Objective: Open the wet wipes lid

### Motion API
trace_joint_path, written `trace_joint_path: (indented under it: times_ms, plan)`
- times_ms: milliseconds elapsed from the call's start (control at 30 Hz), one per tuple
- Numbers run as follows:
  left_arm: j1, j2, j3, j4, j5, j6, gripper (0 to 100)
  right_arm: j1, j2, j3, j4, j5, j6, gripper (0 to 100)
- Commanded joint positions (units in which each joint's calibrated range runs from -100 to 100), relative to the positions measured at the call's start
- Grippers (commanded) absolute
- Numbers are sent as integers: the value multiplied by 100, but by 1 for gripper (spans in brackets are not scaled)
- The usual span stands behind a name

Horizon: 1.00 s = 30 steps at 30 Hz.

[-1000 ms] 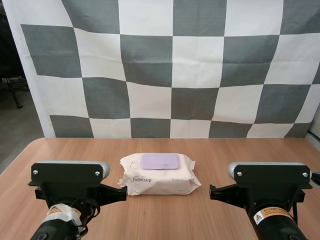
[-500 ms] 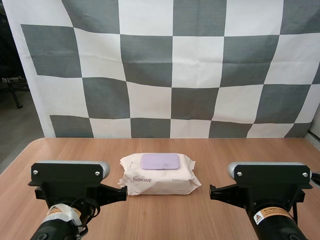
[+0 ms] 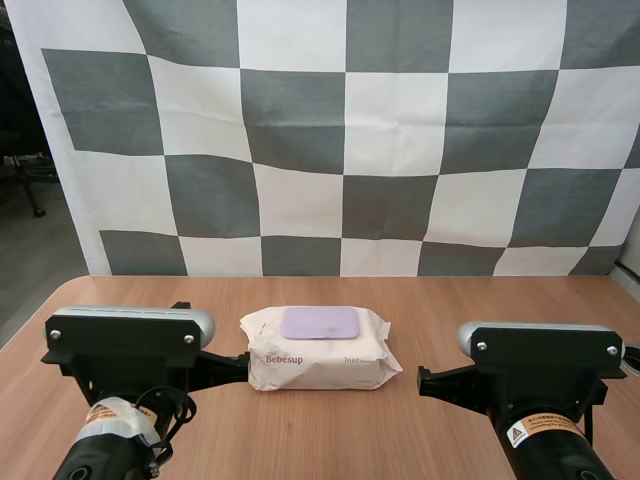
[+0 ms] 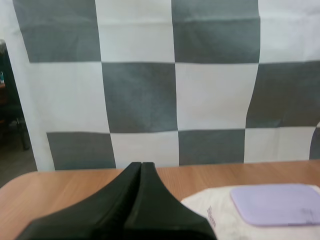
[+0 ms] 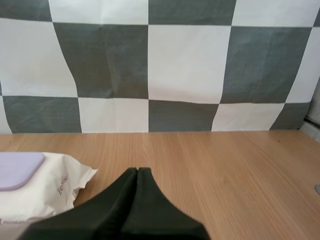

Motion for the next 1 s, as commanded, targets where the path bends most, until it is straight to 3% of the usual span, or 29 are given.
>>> trace_joint_path:
  times_ms: [0, 100, 233, 333, 433, 500, 567, 700, 800, 967]
  plan:
    - [0, 0, 0, 23, -2238, 29, 0, 4, 0, 0, -779, -2269, -4, 0]
    - [0, 0, 0, 23, -4266, 123, 0, 4, 0, 0, -1459, -4645, -60, 0]
    - [0, 0, 0, 23, -7897, 173, 0, 4, 0, 0, -1486, -7994, -259, 0]
    - [0, 0, -187, 48, -9829, 273, 0, 4, 0, 0, -927, -9679, -816, 0]
    - [0, 0, -779, 48, -10189, 350, 0, 4, 0, -407, 404, -10544, -1115, 0]
    - [0, 0, -1204, 19, -9683, 439, 0, 4, 0, -896, 1027, -10214, -1115, 0]
    - [0, 0, -1622, 19, -8558, 466, 0, 4, 0, -1517, 1214, -8882, -1169, 0]
    - [0, 163, -2771, 19, -4885, 471, 0, 4, 92, -2969, 605, -5075, -1058, 0]
    - [0, 719, -3714, 19, -2129, 417, 0, 4, 778, -4031, 560, -3607, -1030, 0]
    - [0, 1923, -4911, 19, -321, 776, 0, 4, 2513, -5522, 42, -1144, -1048, 0]
